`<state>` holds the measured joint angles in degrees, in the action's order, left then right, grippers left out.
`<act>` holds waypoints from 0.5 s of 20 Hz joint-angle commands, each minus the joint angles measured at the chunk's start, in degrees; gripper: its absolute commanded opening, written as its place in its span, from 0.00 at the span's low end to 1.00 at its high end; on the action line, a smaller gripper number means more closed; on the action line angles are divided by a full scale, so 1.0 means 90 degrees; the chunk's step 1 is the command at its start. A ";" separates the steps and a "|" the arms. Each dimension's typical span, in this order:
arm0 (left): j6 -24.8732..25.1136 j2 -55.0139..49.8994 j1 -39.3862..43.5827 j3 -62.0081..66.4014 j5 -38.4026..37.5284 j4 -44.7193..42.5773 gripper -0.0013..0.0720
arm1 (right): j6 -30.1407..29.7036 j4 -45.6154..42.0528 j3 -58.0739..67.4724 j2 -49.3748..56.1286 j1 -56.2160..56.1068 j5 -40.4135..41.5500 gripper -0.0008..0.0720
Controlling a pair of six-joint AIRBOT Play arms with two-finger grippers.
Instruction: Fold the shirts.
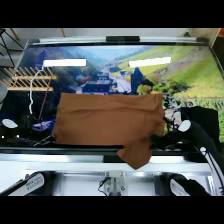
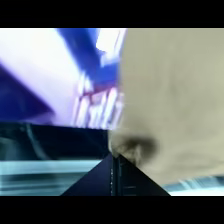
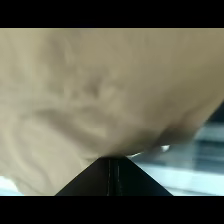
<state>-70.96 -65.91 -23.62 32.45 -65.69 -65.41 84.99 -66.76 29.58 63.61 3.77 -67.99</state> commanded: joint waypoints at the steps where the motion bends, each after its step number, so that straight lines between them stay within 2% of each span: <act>1: 0.0153 0.0010 -0.0005 0.0685 -0.0610 0.0109 0.06 | -0.0240 0.0170 0.0777 -0.0010 0.0007 -0.0831 0.12; 3: 0.0138 0.0010 -0.0005 0.1404 -0.0772 0.0109 0.06 | -0.0109 -0.0102 0.1639 -0.0010 0.0007 -0.0848 0.12; 5: 0.0068 -0.0107 -0.0002 0.2096 -0.0520 0.0335 0.06 | 0.0197 -0.0498 0.2518 0.0172 0.0007 -0.0316 0.12; 8: 0.0017 -0.0952 0.0216 0.3009 -0.0294 0.1120 0.06 | 0.0260 -0.0449 0.3847 0.1263 0.0005 0.0369 0.12; 10: -0.0255 -0.1749 0.0525 0.3723 -0.0168 0.1299 0.06 | 0.0517 -0.0459 0.4702 0.2142 0.0007 0.0549 0.12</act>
<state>-70.96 -74.56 -21.34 57.89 -68.97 -58.00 87.11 -70.06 61.63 74.63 3.84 -67.02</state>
